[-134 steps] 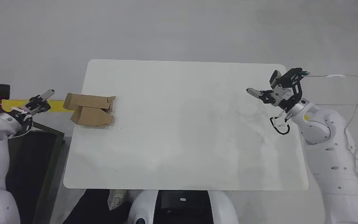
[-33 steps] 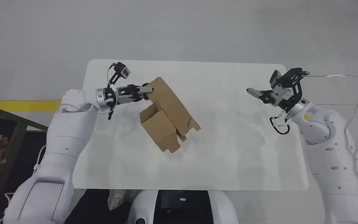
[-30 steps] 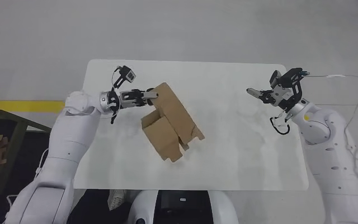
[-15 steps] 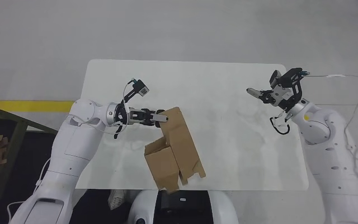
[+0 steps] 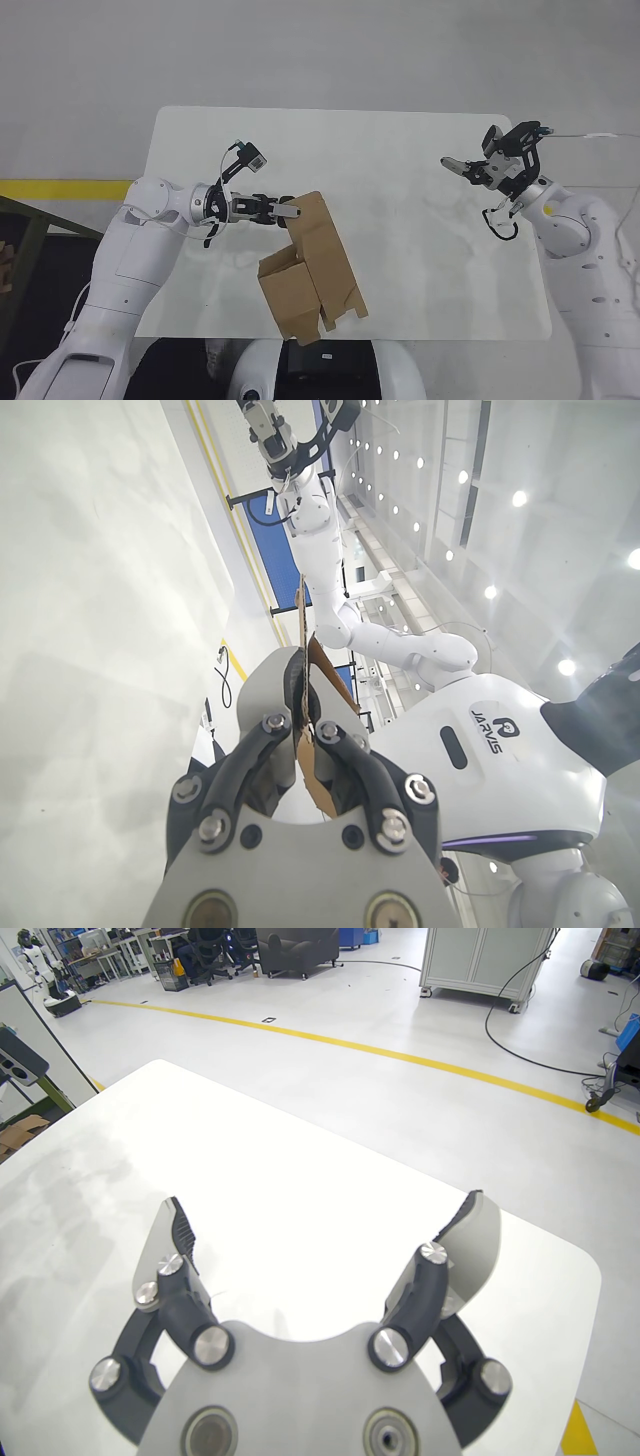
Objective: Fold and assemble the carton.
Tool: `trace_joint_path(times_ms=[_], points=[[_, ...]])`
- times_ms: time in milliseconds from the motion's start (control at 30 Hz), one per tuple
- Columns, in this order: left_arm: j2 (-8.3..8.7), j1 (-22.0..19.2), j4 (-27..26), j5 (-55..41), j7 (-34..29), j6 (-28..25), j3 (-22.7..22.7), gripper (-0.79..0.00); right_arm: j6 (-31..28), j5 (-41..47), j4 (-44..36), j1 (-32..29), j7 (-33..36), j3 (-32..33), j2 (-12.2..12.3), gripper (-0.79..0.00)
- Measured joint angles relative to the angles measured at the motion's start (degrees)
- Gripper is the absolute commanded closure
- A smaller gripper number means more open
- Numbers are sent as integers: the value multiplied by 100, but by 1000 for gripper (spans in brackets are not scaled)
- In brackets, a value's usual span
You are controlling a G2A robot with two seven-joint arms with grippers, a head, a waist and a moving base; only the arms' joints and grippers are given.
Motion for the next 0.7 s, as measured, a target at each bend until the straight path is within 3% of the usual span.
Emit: trace_joint_path(times_ms=[600,700], points=[[0,0,0,0,0,0,0,0,5,2,-5,-6,-3,-2,0,-785],[-1,15,-4,-15,15,12,-1,0,-54,332,-20,-99,123,-69,-12,-785]])
